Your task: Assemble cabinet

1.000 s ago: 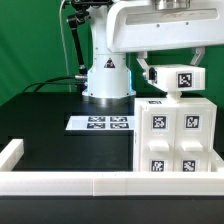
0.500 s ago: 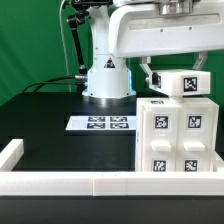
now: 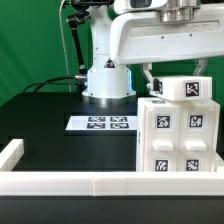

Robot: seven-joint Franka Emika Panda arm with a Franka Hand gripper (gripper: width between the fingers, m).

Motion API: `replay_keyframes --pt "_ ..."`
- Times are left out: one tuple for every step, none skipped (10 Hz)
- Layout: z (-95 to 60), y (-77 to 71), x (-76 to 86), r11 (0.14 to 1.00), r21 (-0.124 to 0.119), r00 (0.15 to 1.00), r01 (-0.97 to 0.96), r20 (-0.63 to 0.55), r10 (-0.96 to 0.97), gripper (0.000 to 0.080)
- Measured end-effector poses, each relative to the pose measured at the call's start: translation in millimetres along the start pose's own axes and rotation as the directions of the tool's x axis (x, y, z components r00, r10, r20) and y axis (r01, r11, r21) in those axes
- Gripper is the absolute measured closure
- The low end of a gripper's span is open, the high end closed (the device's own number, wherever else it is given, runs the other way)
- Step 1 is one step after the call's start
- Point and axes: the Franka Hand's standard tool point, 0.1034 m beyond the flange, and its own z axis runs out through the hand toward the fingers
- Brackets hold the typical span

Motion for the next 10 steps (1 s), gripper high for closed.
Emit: replay_keyframes --pt "-0.1 0.0 0.1 1.000 0.000 1.000 0.000 0.000 0.000 0.0238" --pt "-0.1 0.0 0.1 1.000 0.000 1.000 0.000 0.000 0.000 0.0238" --pt "-0.1 0.0 0.2 1.000 0.000 1.000 0.000 0.000 0.000 0.0238" --pt "-0.1 0.0 0.2 1.000 0.000 1.000 0.000 0.000 0.000 0.0238" --pt "-0.1 0.0 0.2 1.000 0.000 1.000 0.000 0.000 0.000 0.0238" --pt "-0.1 0.0 0.2 1.000 0.000 1.000 0.000 0.000 0.000 0.0238" --pt "-0.1 0.0 0.2 1.000 0.000 1.000 -0.001 0.000 0.001 0.0238" --pt "-0.1 0.0 0.2 1.000 0.000 1.000 -0.012 0.000 0.012 0.0238" --pt "-0.1 -0.1 0.2 1.000 0.000 1.000 -0.025 -0.001 0.025 0.0238" --pt "-0.1 -0.3 0.3 0.998 0.001 0.998 -0.067 -0.001 0.067 0.0238"
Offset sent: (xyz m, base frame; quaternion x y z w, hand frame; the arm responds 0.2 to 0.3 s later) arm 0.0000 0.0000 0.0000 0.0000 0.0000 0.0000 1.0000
